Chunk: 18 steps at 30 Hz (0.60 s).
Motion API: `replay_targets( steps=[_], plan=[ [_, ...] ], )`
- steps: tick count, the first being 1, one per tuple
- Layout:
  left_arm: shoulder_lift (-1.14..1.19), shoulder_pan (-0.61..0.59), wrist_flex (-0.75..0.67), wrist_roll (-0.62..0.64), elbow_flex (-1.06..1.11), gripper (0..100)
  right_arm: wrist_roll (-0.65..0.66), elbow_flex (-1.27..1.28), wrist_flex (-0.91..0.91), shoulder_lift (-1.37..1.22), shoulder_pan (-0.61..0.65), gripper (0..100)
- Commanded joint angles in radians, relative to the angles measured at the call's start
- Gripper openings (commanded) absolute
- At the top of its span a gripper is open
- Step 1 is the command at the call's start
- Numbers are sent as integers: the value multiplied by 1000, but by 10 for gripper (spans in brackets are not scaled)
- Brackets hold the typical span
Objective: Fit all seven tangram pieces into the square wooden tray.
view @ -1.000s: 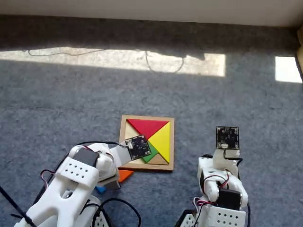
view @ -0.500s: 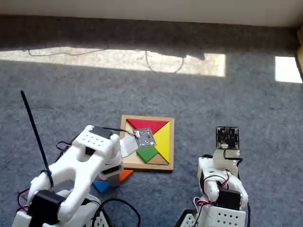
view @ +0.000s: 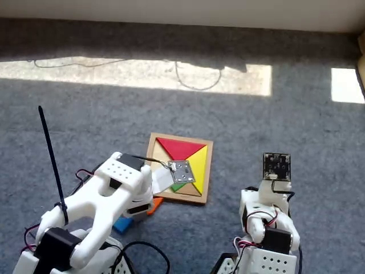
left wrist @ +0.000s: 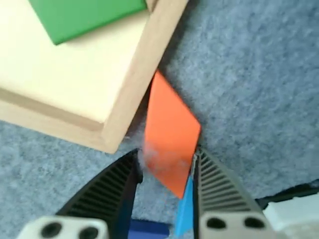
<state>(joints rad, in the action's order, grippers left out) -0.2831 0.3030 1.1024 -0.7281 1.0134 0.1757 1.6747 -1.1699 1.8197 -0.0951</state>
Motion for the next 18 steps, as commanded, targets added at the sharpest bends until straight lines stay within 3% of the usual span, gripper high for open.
replay_targets(
  steps=[1,11,18],
  plan=[
    [5,16,3,12,-35,50,8,94,19,15,-18,9],
    [-13,13,61,12,-42,5,8,94,19,15,-18,9],
    [-246,10,172,15,-41,5,8,94,19,15,-18,9]
  ],
)
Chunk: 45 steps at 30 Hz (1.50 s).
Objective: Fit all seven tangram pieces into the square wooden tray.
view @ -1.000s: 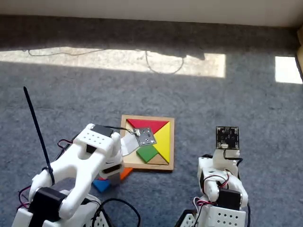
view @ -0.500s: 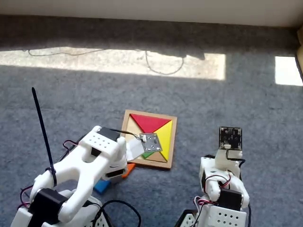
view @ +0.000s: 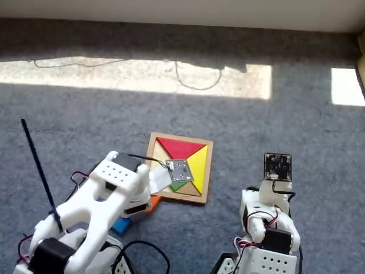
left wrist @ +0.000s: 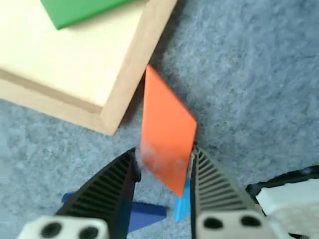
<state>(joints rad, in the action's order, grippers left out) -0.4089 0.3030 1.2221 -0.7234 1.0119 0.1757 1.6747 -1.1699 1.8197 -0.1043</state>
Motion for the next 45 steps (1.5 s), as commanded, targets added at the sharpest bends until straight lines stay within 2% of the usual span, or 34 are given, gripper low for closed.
replay_targets(
  steps=[1,11,18,25,30,36,45],
  plan=[
    [-160,8,61,12,-38,5,8,94,19,15,-8,9],
    [-357,5,170,23,-39,5,8,94,19,15,-8,9],
    [-383,15,160,215,-39,5,8,94,19,15,-8,9],
    [-380,15,68,391,-38,5,8,94,19,15,-8,9],
    [-372,10,21,411,-39,6,8,94,19,15,-8,9],
    [-168,8,17,419,-143,6,8,94,19,15,-8,9],
    [173,7,17,658,-390,6,8,94,19,15,-8,9]
  ],
)
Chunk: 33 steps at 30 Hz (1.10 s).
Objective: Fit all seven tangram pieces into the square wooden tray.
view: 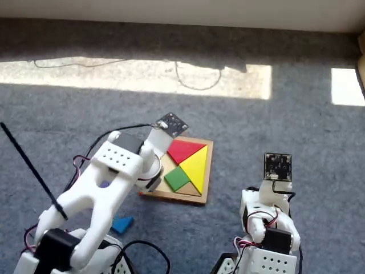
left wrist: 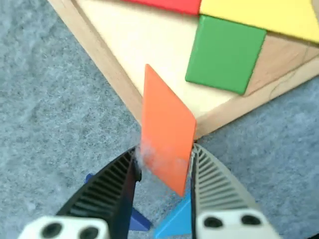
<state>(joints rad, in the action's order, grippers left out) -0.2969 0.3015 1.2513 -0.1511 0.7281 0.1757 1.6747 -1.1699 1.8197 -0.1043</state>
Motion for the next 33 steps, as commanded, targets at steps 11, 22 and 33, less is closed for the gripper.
replay_targets(
  steps=[11,22,33],
  plan=[
    [163,16,-12,422,-219,6,8,94,19,15,-8,9],
    [170,16,-267,566,-133,7,8,94,19,15,-8,9],
    [170,10,-325,571,-101,184,8,94,19,15,-8,9]
  ],
)
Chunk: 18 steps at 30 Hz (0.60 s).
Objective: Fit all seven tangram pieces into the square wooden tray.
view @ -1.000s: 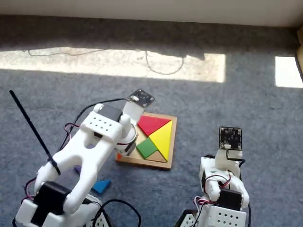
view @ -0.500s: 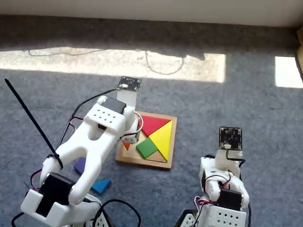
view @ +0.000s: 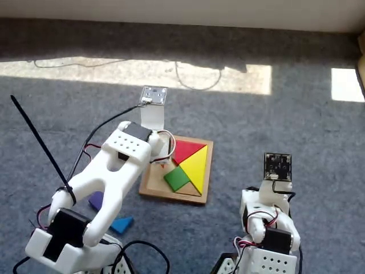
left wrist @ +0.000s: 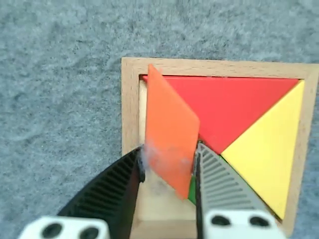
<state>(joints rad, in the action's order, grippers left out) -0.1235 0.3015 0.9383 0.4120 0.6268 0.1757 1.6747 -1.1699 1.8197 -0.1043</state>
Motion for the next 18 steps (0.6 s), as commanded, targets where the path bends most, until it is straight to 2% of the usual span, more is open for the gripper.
replay_targets(
  steps=[1,15,18],
  plan=[
    [-5,12,-12,8,10,185,8,94,19,15,-8,9],
    [-10,5,-31,6,10,185,8,94,19,15,-8,9],
    [-4,-39,-74,6,18,185,8,94,19,15,-8,9]
  ],
)
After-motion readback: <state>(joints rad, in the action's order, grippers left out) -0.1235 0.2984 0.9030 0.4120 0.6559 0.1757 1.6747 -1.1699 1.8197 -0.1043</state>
